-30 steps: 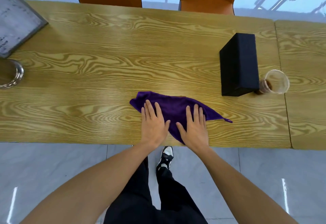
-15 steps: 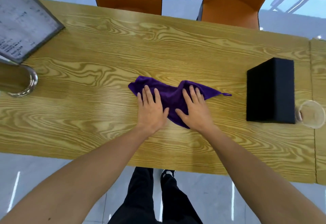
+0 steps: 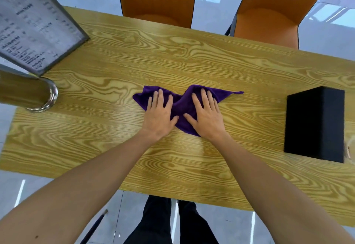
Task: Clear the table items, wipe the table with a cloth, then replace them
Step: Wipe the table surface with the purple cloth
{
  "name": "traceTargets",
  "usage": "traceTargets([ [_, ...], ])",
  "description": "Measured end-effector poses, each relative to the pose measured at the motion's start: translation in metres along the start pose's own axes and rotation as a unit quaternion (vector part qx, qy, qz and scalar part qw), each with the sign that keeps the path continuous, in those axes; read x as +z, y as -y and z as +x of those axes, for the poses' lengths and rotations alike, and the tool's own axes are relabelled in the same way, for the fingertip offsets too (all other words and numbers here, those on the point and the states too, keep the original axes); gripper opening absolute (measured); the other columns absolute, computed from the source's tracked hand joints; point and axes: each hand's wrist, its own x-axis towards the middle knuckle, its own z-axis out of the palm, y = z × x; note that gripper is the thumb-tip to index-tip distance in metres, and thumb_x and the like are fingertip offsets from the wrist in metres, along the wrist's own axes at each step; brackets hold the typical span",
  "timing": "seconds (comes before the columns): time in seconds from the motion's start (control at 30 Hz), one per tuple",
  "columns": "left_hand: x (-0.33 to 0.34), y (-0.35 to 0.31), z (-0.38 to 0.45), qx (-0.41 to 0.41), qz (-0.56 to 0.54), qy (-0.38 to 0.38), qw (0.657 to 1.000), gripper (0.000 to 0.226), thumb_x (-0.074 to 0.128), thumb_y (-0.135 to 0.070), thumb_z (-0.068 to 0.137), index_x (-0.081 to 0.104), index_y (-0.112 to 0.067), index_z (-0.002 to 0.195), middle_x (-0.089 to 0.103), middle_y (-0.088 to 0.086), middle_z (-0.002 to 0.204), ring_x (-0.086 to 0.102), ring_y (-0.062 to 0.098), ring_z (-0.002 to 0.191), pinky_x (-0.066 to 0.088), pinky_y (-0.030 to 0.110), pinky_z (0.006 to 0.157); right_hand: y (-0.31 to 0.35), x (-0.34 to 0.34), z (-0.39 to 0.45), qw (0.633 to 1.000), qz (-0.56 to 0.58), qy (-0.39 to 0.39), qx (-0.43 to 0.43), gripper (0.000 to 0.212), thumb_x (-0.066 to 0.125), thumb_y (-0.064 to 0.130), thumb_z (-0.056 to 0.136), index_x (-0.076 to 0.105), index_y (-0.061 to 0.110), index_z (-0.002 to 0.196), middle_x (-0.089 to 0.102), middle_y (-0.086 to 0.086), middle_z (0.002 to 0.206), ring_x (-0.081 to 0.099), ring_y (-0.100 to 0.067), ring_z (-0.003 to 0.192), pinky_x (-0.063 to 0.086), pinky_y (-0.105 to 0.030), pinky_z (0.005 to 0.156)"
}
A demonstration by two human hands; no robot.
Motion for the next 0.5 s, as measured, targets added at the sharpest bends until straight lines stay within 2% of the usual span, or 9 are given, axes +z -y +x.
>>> traceTargets([
  [0.1, 0.006, -0.015, -0.003, 0.014, 0.009, -0.003, 1.0, 0.079, 0.051, -0.052, 0.096, 0.022, -0.011, 0.158, 0.013, 0.03, 0.163, 0.01, 0.043, 0.152, 0.014, 0.054, 0.123, -0.009, 0.0, -0.011, 0.999, 0.017, -0.001, 0.041, 0.091, 0.051, 0.061, 0.096, 0.017, 0.008, 0.162, 0.015, -0.015, 0.17, 0.011, -0.033, 0.157, 0.015, -0.047, 0.127],
  [0.27, 0.02, -0.048, -0.03, 0.025, 0.029, 0.001, 0.999, 0.078, 0.048, -0.05, 0.098, 0.02, -0.008, 0.158, 0.011, 0.034, 0.161, 0.009, 0.046, 0.152, 0.013, 0.057, 0.122, -0.021, 0.005, -0.052, 0.999, 0.009, 0.001, 0.045, 0.079, 0.049, 0.052, 0.1, 0.024, 0.007, 0.161, 0.019, -0.017, 0.168, 0.017, -0.034, 0.156, 0.021, -0.049, 0.125],
  [0.4, 0.036, -0.07, -0.072, 0.009, 0.035, 0.015, 0.999, 0.078, 0.045, -0.049, 0.099, 0.018, -0.008, 0.159, 0.008, 0.035, 0.161, 0.007, 0.047, 0.152, 0.012, 0.057, 0.122, -0.026, 0.014, -0.098, 0.999, -0.014, 0.024, 0.042, 0.077, 0.042, 0.051, 0.102, 0.022, 0.006, 0.161, 0.02, -0.017, 0.168, 0.018, -0.033, 0.156, 0.022, -0.049, 0.125],
  [0.5, 0.041, -0.083, -0.104, 0.01, 0.049, 0.048, 0.998, 0.077, 0.038, -0.049, 0.103, 0.006, -0.008, 0.16, -0.001, 0.035, 0.162, -0.001, 0.046, 0.152, 0.008, 0.056, 0.123, -0.023, 0.018, -0.133, 0.998, -0.022, 0.039, 0.047, 0.077, 0.042, 0.051, 0.102, 0.024, 0.005, 0.16, 0.024, -0.018, 0.167, 0.022, -0.034, 0.155, 0.026, -0.05, 0.123],
])
